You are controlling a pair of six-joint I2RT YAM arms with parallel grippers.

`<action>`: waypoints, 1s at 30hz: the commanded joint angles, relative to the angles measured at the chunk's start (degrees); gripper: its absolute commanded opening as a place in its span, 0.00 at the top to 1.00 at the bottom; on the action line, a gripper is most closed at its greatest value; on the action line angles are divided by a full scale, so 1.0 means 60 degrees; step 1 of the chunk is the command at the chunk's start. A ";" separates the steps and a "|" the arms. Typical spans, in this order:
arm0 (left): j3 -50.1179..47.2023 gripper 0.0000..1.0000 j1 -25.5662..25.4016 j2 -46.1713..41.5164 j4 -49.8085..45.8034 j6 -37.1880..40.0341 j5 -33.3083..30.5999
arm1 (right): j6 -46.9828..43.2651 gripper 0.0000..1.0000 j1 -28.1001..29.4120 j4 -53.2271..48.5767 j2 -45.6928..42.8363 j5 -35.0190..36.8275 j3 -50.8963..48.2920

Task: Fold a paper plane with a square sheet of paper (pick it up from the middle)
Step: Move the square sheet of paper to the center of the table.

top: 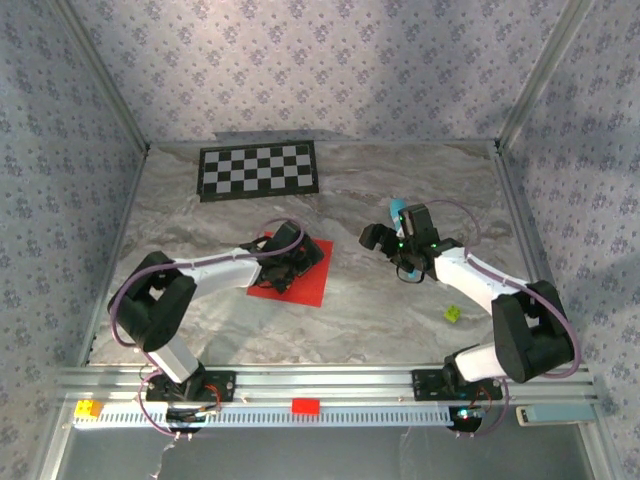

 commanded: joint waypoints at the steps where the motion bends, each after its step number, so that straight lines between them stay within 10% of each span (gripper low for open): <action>1: 0.0395 0.00 -0.0005 -0.0563 -0.1048 0.0284 -0.0787 | -0.0066 0.00 -0.0037 -0.0106 -0.0228 -0.0080 -0.0008; 14: 0.0813 0.00 0.1238 0.0015 -0.1731 0.2685 0.0823 | -0.0152 0.00 0.0126 0.0151 -0.0017 -0.0488 0.0249; 30: -0.0370 0.00 -0.0006 -0.0120 -0.0751 -0.0539 0.0264 | 0.0447 0.00 0.0151 0.0025 0.0105 -0.0250 0.0299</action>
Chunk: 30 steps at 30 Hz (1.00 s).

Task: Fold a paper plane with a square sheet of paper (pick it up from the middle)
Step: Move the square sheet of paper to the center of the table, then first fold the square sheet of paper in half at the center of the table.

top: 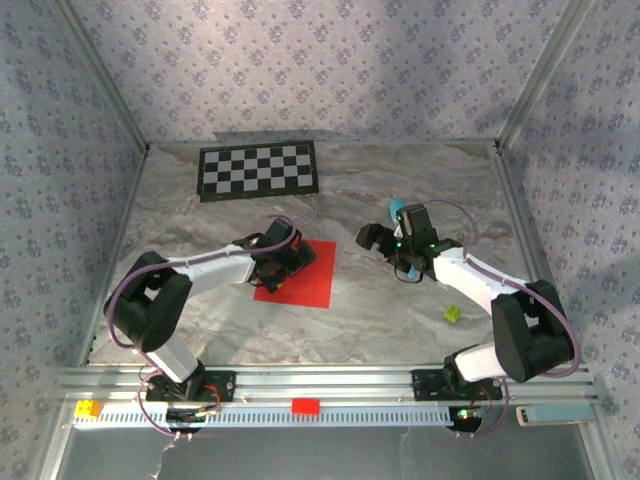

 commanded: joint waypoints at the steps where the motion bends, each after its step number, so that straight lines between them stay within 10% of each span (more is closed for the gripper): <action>1: -0.0304 0.00 -0.0457 -0.0072 -0.0206 -0.1172 -0.0323 | 0.0320 0.00 0.0049 -0.0160 0.0027 0.0133 0.0285; 10: 0.1173 0.00 -0.0396 -0.0716 -0.2121 0.1677 -0.1779 | -0.0015 0.00 0.0059 -0.0121 -0.0393 0.0166 0.0309; 16: 0.1975 0.04 0.0414 -0.0042 -0.2592 0.4245 0.0075 | -0.0164 0.00 0.0159 -0.0172 -0.0840 0.0592 0.0138; 30: 0.4507 0.12 0.0164 0.1861 -0.5431 0.6336 -0.0035 | 0.0012 0.00 0.0102 -0.1501 -0.0460 0.0432 0.0423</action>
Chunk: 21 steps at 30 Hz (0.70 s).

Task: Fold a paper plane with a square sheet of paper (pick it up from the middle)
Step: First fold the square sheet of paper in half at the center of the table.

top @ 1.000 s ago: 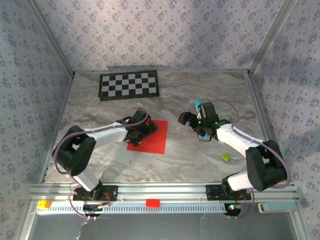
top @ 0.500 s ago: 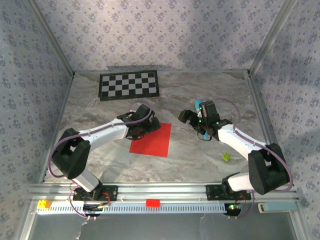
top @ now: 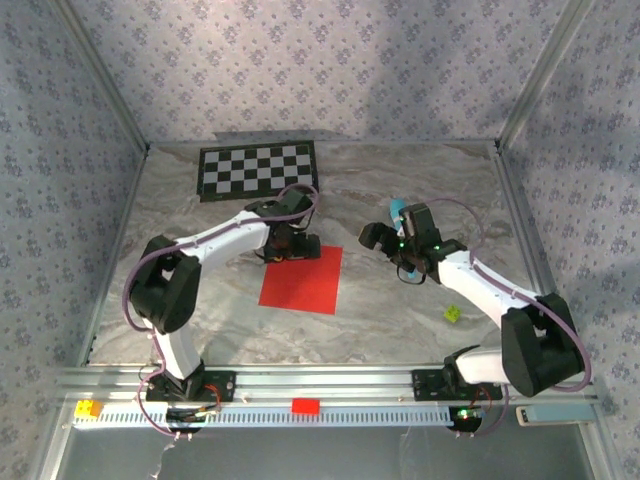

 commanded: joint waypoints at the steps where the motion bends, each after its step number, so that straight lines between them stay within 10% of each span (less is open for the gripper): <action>1: 0.0605 0.12 -0.0211 0.0479 -0.1025 0.0516 0.0044 | -0.0040 0.00 -0.0062 -0.0704 0.0283 -0.0330 0.0369; 21: 0.1968 0.11 -0.0553 0.1791 -0.2066 0.0658 -0.0338 | -0.0323 0.00 -0.0164 -0.0621 0.1107 -0.1398 0.0657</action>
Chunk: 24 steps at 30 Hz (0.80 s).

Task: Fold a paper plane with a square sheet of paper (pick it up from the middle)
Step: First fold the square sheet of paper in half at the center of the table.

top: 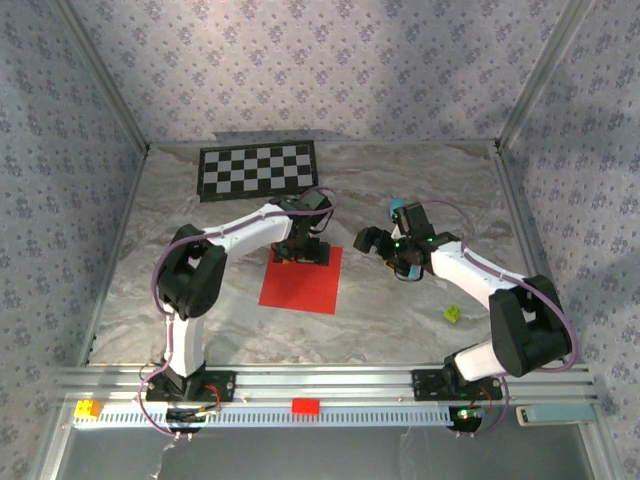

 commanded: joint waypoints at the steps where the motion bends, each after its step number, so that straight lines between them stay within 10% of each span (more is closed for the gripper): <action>1: 0.0276 0.10 -0.0035 0.0256 -0.0508 0.0122 -0.0112 | -0.0149 0.00 -0.0080 -0.0144 0.0151 -0.0235 0.0190; 24: 0.0643 0.05 -0.0348 0.1061 -0.1050 -0.0067 -0.0725 | -0.0151 0.00 -0.0118 -0.0157 0.0228 -0.0349 0.0143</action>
